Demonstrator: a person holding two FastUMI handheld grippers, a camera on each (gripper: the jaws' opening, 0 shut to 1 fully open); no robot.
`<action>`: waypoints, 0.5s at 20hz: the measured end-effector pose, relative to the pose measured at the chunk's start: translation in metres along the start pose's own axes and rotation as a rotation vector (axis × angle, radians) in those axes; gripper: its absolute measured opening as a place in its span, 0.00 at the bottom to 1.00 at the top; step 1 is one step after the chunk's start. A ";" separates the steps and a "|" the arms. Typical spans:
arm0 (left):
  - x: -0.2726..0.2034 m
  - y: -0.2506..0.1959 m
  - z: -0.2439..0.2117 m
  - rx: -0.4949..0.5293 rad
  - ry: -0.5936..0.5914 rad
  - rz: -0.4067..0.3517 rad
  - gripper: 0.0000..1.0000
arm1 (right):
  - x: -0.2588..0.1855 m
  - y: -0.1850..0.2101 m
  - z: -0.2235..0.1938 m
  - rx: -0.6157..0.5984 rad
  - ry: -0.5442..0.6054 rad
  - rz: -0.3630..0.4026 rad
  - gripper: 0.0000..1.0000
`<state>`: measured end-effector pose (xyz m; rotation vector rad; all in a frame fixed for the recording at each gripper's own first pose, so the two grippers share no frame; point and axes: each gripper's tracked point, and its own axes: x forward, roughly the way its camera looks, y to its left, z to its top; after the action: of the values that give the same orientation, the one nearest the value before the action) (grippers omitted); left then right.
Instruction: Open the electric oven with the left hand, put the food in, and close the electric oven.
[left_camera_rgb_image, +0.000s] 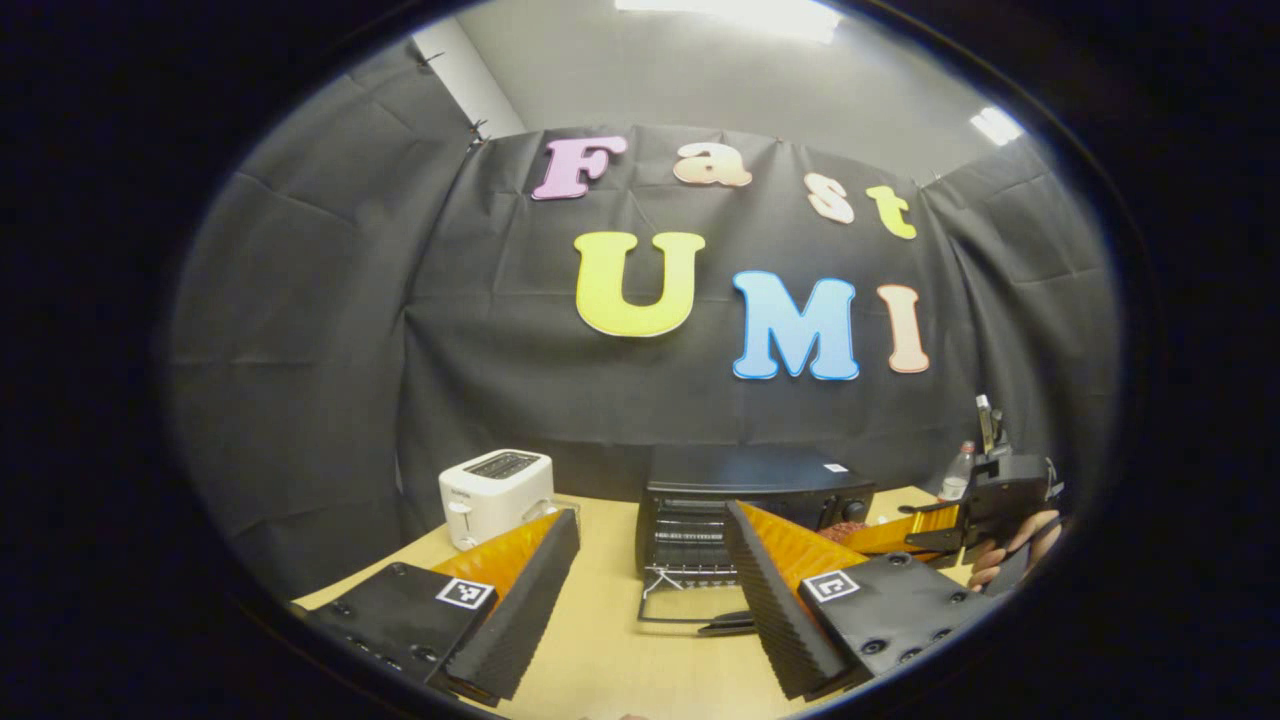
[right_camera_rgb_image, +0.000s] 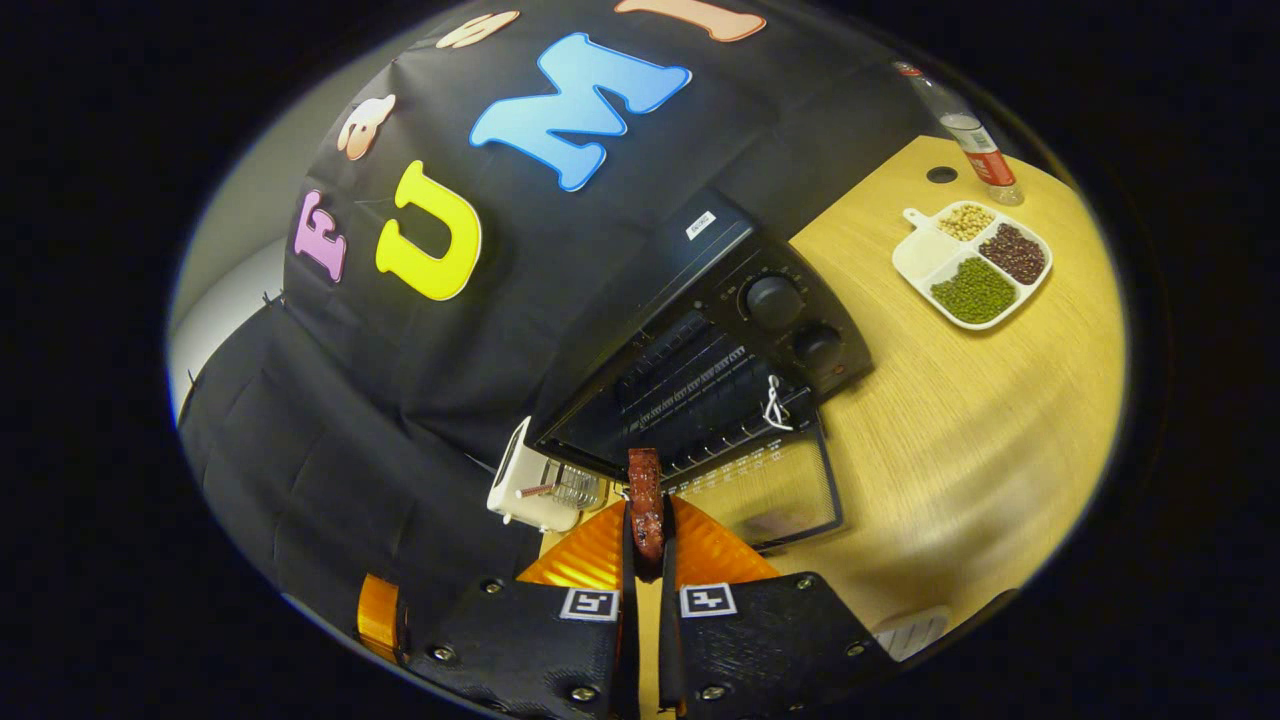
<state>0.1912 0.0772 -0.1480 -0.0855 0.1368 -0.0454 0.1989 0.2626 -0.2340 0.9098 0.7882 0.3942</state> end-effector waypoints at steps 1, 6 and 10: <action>0.003 0.004 0.000 0.002 0.003 0.001 0.96 | 0.011 0.001 0.000 -0.004 -0.010 0.003 0.08; 0.014 0.024 -0.006 0.019 0.027 0.024 0.99 | 0.068 -0.001 0.001 -0.025 -0.027 0.010 0.08; 0.017 0.041 -0.009 0.033 0.037 0.056 0.96 | 0.101 0.005 0.011 -0.025 -0.063 0.031 0.08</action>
<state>0.2083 0.1164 -0.1632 -0.0476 0.1750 0.0063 0.2736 0.3206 -0.2701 0.9075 0.7105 0.3998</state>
